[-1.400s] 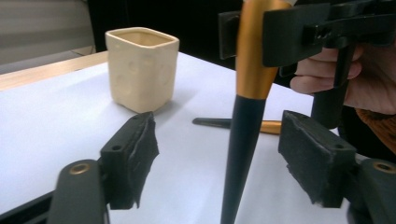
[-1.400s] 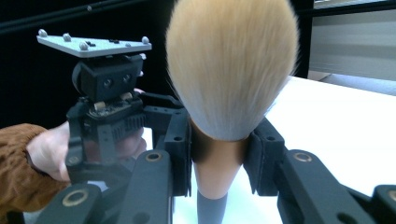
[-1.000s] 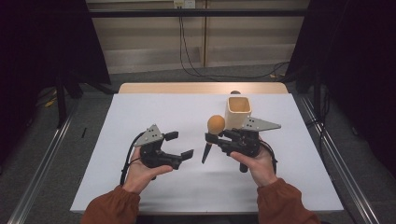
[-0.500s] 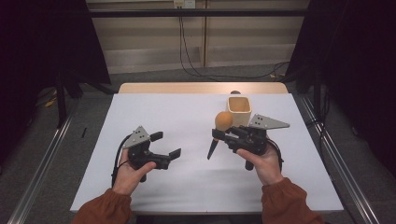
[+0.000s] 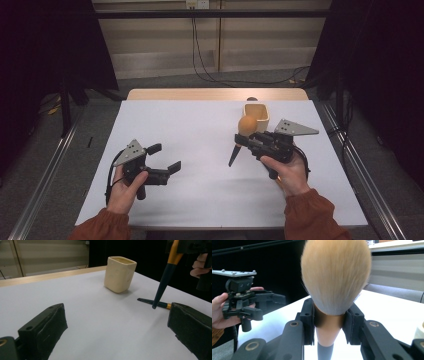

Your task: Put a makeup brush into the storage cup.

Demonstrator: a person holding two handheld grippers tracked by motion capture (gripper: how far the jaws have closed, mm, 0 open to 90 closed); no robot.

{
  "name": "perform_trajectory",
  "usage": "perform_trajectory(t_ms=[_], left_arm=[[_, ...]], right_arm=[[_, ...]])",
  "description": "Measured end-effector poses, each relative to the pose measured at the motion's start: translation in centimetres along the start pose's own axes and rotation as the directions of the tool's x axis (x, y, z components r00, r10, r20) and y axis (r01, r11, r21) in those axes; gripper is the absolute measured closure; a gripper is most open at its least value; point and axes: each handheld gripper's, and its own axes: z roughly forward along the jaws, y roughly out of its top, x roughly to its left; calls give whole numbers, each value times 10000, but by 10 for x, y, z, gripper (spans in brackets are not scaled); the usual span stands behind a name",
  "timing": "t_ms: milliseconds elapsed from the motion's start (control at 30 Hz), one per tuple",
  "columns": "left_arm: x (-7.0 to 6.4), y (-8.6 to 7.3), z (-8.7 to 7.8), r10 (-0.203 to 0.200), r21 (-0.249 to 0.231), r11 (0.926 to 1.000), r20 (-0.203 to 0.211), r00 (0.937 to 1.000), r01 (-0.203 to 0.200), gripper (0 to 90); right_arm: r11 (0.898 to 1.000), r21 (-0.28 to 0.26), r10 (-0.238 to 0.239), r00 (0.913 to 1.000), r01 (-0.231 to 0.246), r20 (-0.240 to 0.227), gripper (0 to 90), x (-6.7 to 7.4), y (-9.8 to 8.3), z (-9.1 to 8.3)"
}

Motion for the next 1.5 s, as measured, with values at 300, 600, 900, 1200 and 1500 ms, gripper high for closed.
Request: perform_trajectory(t_ms=[300,600,900,1200,1500], left_arm=[[6,-6,-25,195,-75,9998,-974,9951,-204,27],[-2,-15,-46,-45,-188,9998,-1263,9920,22,27],[2,-30,-53,93,-272,9995,-1362,9906,-131,28],[4,-31,-56,-114,-590,9983,-1445,9894,29,28],[2,-31,-55,-175,-518,9986,-1323,9911,107,25]], right_arm=[[9998,-221,23,9988,-12,479,664,-11,11,-13],[9994,-337,-3,9965,31,833,664,-23,22,-23],[9993,-387,35,9915,16,1303,664,-35,26,-27],[9994,-305,-90,9867,141,1626,664,-44,38,-29],[9985,-348,-345,9786,424,2029,664,-55,63,-30]])
